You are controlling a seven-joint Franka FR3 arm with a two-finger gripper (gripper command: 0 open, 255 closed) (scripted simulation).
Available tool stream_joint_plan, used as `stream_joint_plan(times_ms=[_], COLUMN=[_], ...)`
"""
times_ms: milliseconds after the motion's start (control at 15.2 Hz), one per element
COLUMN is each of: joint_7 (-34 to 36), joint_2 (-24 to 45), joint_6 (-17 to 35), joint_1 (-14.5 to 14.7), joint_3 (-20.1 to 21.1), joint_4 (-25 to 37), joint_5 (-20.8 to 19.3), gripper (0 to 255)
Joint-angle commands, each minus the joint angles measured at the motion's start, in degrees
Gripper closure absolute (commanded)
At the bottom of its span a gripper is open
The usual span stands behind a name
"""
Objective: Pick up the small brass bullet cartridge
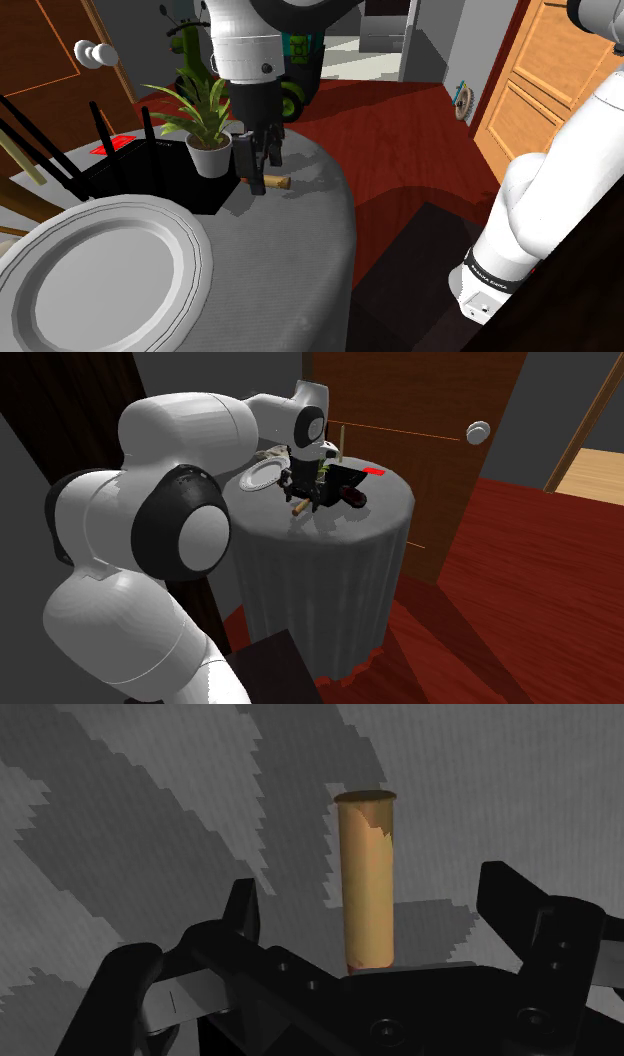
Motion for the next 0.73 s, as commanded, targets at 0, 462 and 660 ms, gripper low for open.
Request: stream_joint_plan(times_ms=[0, 462, 660], joint_7=[-0.04, -0.03, 0.09], joint_2=[0.03, 0.08, 0.02], joint_6=[0.32, 0.35, -0.45], joint_1=[0.0, 0.0, 0.0], joint_3=[0.01, 0.02, 0.0], joint_4=[-0.28, -0.26, 0.5], joint_5=[0.0, -0.02, -0.02], gripper=[255, 255, 255])
